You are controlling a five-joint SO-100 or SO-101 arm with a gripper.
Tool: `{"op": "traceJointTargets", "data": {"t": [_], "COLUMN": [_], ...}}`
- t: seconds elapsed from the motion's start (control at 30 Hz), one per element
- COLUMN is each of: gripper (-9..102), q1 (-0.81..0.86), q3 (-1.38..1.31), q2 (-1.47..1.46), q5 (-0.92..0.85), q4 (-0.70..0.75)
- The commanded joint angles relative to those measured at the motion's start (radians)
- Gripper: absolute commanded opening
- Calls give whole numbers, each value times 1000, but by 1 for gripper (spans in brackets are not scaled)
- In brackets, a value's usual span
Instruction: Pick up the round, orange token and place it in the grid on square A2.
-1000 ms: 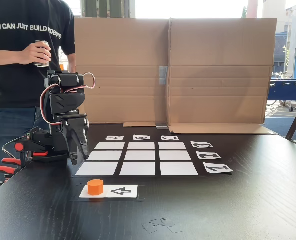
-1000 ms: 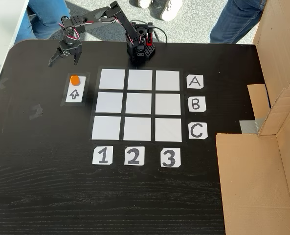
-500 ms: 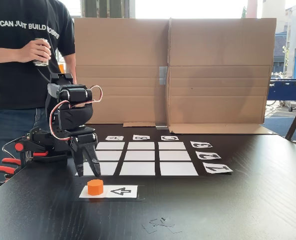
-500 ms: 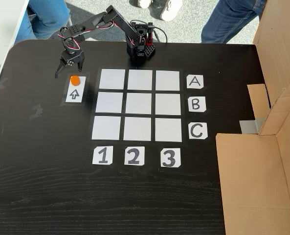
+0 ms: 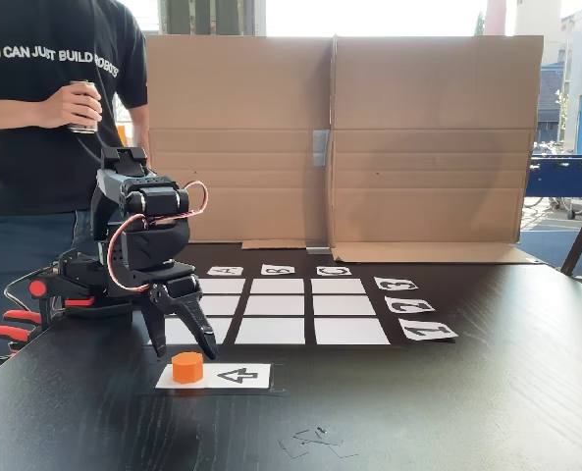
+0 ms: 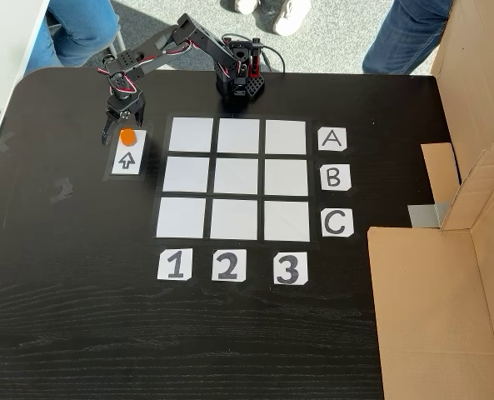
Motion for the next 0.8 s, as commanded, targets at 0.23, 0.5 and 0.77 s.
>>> {"op": "traceJointTargets", "data": {"t": [0.23, 0.5, 0.77], "gripper": [52, 12, 1], "q1": [-38, -37, -32], "q3": [-60, -87, -106], "q2": [-34, -64, -83], "q5": [-61, -60, -69], "q4": [-5, -5, -8]}}
